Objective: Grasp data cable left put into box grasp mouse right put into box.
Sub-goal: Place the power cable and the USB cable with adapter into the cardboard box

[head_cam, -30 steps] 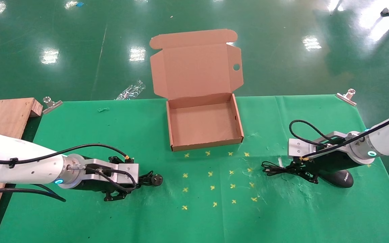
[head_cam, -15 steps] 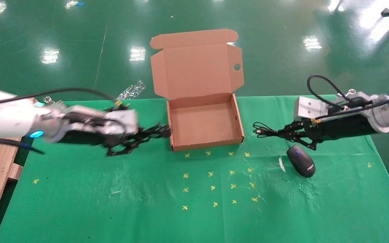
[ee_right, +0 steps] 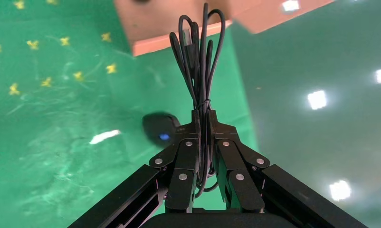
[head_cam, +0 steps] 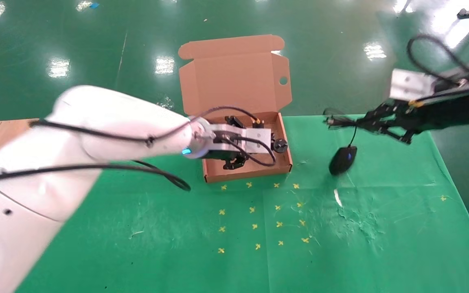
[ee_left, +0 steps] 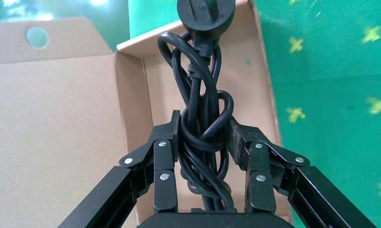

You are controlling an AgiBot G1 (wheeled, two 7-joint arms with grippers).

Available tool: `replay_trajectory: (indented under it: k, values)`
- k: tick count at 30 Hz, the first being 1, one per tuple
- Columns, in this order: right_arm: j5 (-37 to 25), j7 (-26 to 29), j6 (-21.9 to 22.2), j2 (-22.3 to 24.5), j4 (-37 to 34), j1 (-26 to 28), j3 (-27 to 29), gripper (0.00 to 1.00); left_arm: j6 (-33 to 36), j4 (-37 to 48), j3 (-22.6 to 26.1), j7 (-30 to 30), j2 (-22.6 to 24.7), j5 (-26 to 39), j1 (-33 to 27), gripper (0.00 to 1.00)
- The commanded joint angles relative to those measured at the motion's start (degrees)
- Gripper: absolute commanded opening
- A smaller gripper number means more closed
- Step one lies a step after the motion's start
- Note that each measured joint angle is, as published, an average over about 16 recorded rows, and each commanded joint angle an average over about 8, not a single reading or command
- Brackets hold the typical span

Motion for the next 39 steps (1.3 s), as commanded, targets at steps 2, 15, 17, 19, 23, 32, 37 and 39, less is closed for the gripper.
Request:
replay_trajectory:
  k: [2, 15, 17, 19, 23, 32, 37, 39]
  values:
    - [0.1, 2.9, -1.0, 1.7, 5.1, 0.5, 0.4, 0.00, -4.0, 1.0, 4.1, -1.7, 1.3, 0.9, 0.0, 0.50]
    - [1.4, 10.6, 0.1, 4.5, 19.1, -2.4, 1.9, 0.00, -10.8, 3.2, 16.5, -7.4, 1.1, -5.0, -4.2, 1.00]
    - [1.5, 10.7, -0.1, 4.4, 20.1, -2.4, 1.9, 0.00, -11.5, 3.6, 17.6, -7.9, 1.0, -5.7, -4.8, 1.00]
    - [1.7, 10.6, -0.4, 4.0, 20.7, -2.3, 1.7, 0.00, -12.2, 4.4, 18.3, -8.5, 0.7, -6.5, -5.6, 1.00]
    - [1.9, 9.8, -1.1, 3.0, 21.5, -1.7, 1.4, 0.00, -13.1, 7.1, 18.2, -9.8, -0.9, -7.9, -7.6, 1.00]
    - [2.2, 6.2, 0.1, -1.2, 18.3, -0.6, 0.8, 0.00, -14.1, 13.5, 14.8, -10.9, -11.3, -10.1, -11.4, 1.00]
    - [2.7, 3.4, 2.2, -6.0, 13.8, 0.1, 0.6, 0.00, -15.0, 16.5, 14.2, -10.5, -14.7, -9.6, -12.0, 1.00]
    - [3.0, 2.1, 3.2, -8.2, 11.7, 0.3, 0.5, 0.00, -15.2, 17.0, 14.2, -10.2, -15.0, -9.7, -12.0, 1.00]
